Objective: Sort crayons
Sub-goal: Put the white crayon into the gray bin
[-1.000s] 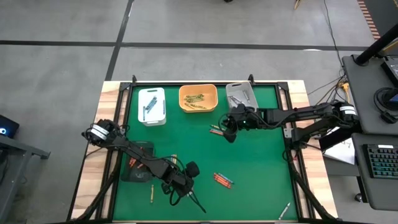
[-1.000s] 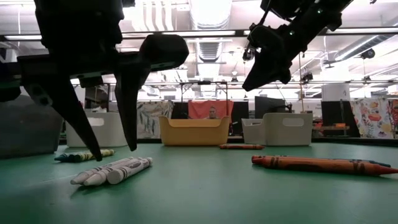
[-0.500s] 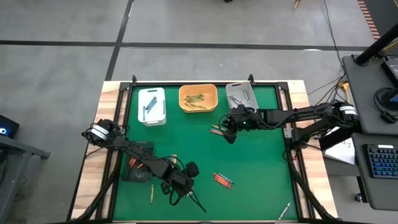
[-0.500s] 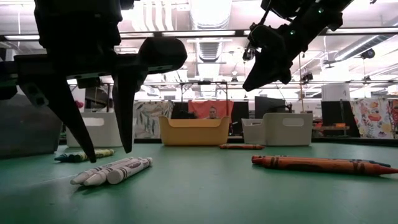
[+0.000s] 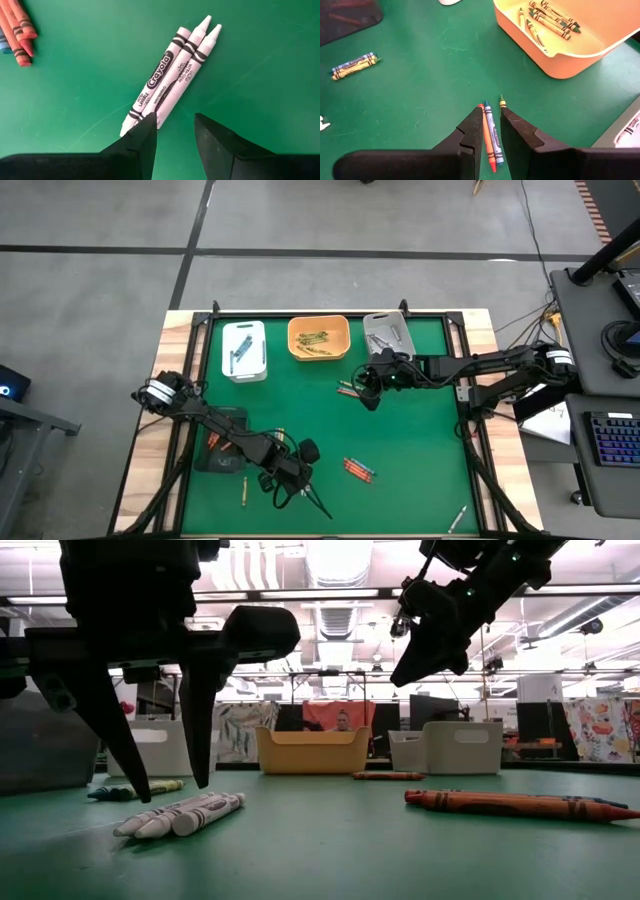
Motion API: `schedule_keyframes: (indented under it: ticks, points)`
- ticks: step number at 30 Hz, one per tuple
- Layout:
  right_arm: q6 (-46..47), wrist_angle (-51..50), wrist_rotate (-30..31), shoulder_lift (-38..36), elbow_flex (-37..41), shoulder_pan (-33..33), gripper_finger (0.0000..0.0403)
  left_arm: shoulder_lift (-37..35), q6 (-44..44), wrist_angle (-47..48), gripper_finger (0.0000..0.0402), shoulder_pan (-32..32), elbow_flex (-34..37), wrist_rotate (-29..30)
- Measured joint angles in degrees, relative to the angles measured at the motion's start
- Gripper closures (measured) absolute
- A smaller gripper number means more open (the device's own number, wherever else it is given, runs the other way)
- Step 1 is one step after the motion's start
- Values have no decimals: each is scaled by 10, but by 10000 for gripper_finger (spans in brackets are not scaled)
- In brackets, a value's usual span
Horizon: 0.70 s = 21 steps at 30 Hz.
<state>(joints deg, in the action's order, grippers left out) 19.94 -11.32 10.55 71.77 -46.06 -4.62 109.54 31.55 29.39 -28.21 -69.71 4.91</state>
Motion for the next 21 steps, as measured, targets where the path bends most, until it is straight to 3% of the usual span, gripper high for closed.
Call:
schedule_keyframes:
  ticks: [21]
  points:
    - [0, -1, 0, 0, 0, 0, 346, 7, -25, 26, 288, 4, 1, -16]
